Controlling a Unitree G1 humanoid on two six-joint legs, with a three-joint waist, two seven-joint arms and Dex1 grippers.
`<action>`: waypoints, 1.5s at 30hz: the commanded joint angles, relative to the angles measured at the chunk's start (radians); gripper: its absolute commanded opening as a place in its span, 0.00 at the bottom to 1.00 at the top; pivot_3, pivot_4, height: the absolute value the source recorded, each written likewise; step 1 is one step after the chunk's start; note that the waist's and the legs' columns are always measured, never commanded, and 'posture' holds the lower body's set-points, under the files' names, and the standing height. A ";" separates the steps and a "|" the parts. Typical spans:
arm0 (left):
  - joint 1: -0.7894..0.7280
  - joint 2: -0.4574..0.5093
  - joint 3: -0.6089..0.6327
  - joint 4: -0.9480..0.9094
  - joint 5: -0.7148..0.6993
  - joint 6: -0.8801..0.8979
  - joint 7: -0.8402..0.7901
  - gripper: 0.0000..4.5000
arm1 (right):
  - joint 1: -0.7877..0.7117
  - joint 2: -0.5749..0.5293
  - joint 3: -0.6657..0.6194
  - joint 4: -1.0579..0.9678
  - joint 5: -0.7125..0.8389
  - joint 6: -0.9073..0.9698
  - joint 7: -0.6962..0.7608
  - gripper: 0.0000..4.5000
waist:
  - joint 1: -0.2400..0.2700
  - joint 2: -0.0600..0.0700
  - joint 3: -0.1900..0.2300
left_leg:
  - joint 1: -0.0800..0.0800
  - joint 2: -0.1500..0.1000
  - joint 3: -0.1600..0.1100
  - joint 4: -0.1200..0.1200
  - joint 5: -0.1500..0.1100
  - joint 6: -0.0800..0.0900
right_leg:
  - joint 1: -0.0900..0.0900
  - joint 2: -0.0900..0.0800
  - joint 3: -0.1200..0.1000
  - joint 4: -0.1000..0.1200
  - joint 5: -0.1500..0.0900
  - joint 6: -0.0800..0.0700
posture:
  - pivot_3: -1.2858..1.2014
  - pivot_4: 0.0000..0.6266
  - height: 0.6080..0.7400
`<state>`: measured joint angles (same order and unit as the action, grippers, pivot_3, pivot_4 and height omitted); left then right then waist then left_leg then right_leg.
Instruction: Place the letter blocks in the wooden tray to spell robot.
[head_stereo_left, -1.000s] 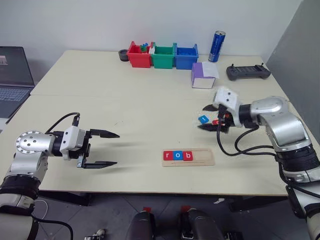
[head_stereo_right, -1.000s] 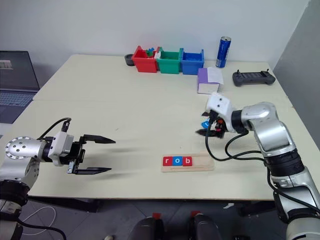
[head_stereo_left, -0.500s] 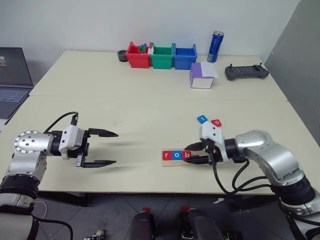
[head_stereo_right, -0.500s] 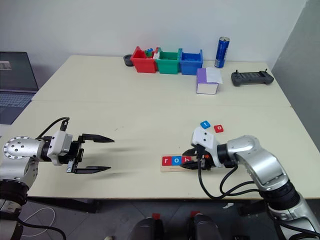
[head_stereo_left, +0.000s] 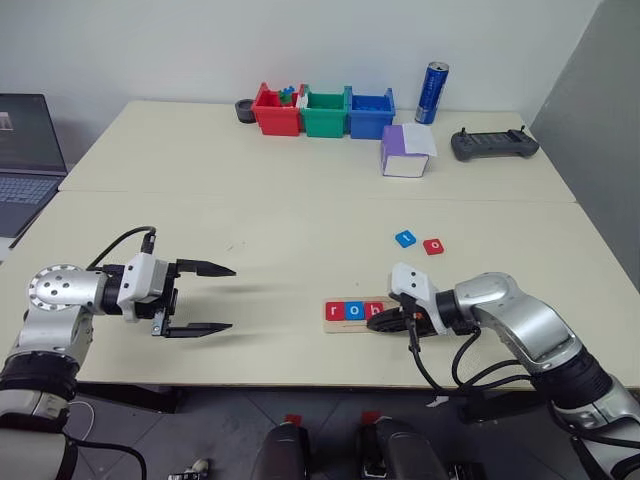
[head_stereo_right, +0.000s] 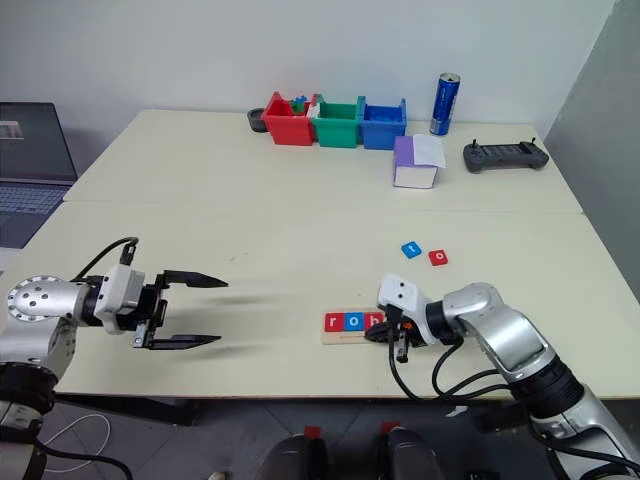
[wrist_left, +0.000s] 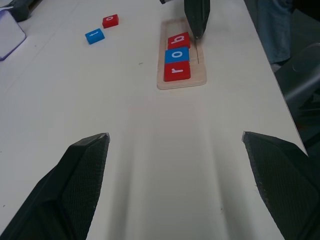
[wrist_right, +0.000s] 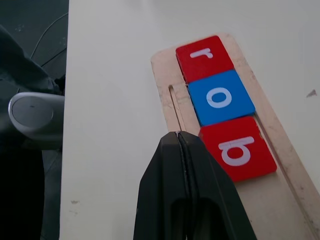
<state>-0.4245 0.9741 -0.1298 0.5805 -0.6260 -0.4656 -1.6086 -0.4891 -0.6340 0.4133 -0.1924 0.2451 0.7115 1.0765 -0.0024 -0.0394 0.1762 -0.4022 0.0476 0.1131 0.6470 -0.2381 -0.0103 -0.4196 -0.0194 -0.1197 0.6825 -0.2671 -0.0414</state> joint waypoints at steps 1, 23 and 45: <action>0.006 0.004 0.038 -0.032 -0.001 -0.007 -0.006 1.00 | -0.023 0.001 -0.004 0.009 -0.010 -0.037 0.013 0.01 | 0.000 0.000 0.000 | 0.000 0.000 0.000 0.000 0.000 0.000 | 0.000 0.000 0.000 0.000 0.000 0.000 | 0.52 0.24 1.00; 0.011 0.018 0.068 -0.085 -0.005 0.028 -0.006 1.00 | -0.158 0.040 -0.324 0.014 0.080 0.082 -0.176 0.09 | -0.001 0.000 0.000 | 0.000 0.000 0.000 0.000 0.000 0.000 | 0.000 0.000 0.000 0.000 0.000 0.000 | 0.52 0.24 1.00; 0.008 -0.012 0.083 -0.086 0.016 0.036 -0.006 1.00 | -0.090 0.210 -0.421 0.202 -0.121 0.169 -0.727 0.99 | -0.003 -0.001 0.000 | 0.000 0.000 0.001 -0.001 0.000 0.000 | 0.000 0.000 0.001 0.000 0.000 0.000 | 0.52 0.24 1.00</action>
<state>-0.4091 0.9631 -0.0745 0.5160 -0.6105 -0.4349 -1.6087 -0.5675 -0.4322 0.0195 0.0105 0.1358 0.9104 0.3782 -0.0057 -0.0400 0.1758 -0.4023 0.0474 0.1144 0.6462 -0.2379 -0.0107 -0.4201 -0.0198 -0.1182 0.6828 -0.2671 -0.0418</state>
